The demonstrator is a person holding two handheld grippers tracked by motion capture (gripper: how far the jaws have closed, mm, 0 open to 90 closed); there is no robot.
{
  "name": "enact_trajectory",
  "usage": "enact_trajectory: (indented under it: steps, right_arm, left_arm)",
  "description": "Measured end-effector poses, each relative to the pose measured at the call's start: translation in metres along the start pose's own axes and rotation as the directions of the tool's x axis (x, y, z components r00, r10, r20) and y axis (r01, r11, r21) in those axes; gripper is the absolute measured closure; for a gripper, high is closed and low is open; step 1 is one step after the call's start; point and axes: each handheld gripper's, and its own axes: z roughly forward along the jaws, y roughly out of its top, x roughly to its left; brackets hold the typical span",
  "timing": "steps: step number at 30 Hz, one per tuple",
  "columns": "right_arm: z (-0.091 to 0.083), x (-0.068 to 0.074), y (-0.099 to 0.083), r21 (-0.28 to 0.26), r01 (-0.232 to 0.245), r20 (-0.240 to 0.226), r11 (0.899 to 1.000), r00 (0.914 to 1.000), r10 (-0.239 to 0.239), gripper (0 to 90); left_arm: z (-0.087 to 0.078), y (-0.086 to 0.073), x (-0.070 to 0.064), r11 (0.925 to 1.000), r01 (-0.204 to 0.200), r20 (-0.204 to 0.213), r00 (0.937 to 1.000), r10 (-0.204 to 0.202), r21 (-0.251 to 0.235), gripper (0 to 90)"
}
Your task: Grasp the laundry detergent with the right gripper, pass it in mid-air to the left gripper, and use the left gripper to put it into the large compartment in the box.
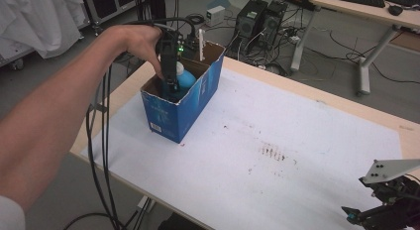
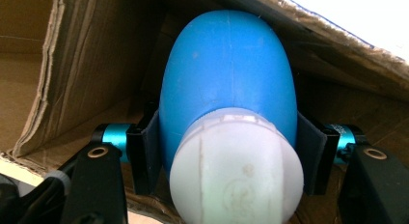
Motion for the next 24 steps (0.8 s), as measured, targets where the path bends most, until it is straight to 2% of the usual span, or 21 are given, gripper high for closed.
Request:
enact_trajectory:
  steps: [14, 24]
  right_arm:
    - [0.0004, 0.0031, 0.0041, -0.004, 0.012, 0.0, 1.0, 0.9999, -0.012, 13.1]
    - [0.0006, 0.0047, 0.0067, -0.01, 0.009, -0.002, 1.0, 1.0, -0.009, 13.1]
  left_arm:
    - [0.0, 0.002, -0.0049, 0.9997, 0.0, -0.019, 0.9998, 0.001, 0.023, 37.8]
    - [0.0001, 0.0023, -0.0047, 0.9999, 0.012, -0.031, 0.9995, -0.012, 0.012, 33.7]
